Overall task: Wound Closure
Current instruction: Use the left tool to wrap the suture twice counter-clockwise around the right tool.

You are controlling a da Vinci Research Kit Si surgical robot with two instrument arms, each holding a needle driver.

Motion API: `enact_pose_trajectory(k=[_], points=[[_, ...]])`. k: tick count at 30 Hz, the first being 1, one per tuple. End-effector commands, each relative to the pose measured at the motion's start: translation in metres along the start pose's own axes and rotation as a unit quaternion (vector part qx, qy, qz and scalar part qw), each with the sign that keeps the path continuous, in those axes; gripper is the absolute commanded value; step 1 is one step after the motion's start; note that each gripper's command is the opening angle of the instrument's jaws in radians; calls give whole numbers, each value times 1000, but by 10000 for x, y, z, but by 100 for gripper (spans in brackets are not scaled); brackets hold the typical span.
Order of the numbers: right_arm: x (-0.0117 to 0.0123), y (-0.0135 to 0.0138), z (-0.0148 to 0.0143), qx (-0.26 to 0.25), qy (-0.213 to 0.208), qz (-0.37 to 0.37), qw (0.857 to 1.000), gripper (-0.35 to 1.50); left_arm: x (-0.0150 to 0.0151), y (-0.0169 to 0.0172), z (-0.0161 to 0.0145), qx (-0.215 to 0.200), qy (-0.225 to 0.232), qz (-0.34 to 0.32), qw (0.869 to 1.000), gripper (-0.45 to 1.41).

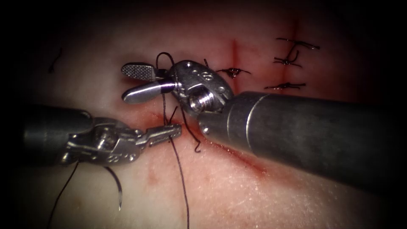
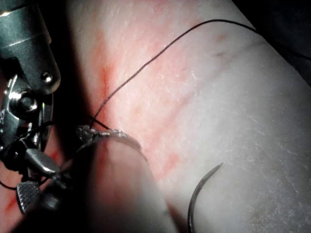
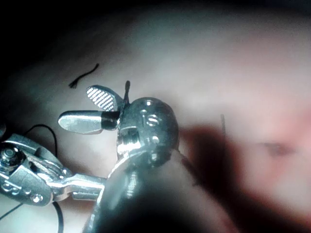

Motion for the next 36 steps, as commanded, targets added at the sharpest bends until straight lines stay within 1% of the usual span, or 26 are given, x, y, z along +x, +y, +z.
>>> enact_pose_trajectory(k=[1,2,3,5,6,8,9,10,11,14,17,20,22,23,25,27,28,29,30,31,32,33,36], points=[[-1,7,10,-8,2,-6,1000,136,4,3,1,-1,0,7,1000,-45],[-3,9,8,-15,-5,-17,1000,136,6,2,-2,-2,1,10,1000,-45],[-6,12,5,-26,-31,-35,999,136,11,-2,-11,-6,4,13,1000,-45],[-15,14,0,-38,-58,-43,997,135,15,-8,-19,-8,7,14,1000,-45],[-28,15,-4,-47,-68,-52,995,140,17,-17,-27,-11,9,16,1000,-45],[-41,14,-7,-39,-79,-59,994,140,18,-28,-33,-15,13,18,1000,-45],[-57,10,-12,-33,-93,-67,993,140,16,-41,-39,-7,16,21,1000,-45],[-63,9,-15,-29,-99,-71,992,140,14,-47,-41,-5,18,21,1000,-45],[-75,7,-21,-13,-117,-77,990,128,11,-60,-46,-1,20,21,1000,-45],[-86,8,-33,-7,-126,-83,989,126,6,-79,-50,-1,27,21,999,-45],[-90,12,-45,-4,-132,-86,988,121,1,-91,-50,1,47,16,999,-45],[-92,15,-53,-4,-134,-88,987,111,-6,-97,-46,2,59,12,998,-45],[-93,12,-57,-1,-135,-89,987,111,-12,-102,-41,2,63,8,998,-45],[-93,8,-59,4,-139,-91,986,113,-22,-106,-35,3,68,5,998,-45],[-91,6,-61,13,-140,-86,986,109,-35,-106,-26,4,75,3,997,-45],[-86,1,-60,17,-138,-77,987,123,-54,-98,-11,4,85,2,996,-45],[-85,-1,-60,19,-135,-75,988,126,-61,-94,-7,2,89,-3,996,-45],[-83,-3,-59,26,-134,-68,988,126,-67,-90,-3,-1,94,-10,996,-45],[-80,-8,-58,43,-134,-55,989,126,-82,-82,6,-2,103,-25,994,-45],[-78,-10,-58,51,-131,-47,989,124,-88,-77,9,-3,106,-31,994,-45],[-76,-11,-58,61,-124,-39,990,114,-93,-73,12,-7,110,-41,993,-45],[-72,-12,-58,75,-116,-32,990,99,-99,-66,15,-11,115,-49,992,-45],[-59,-11,-56,85,-89,-21,992,96,-109,-46,22,-23,125,-69,989,-45]])
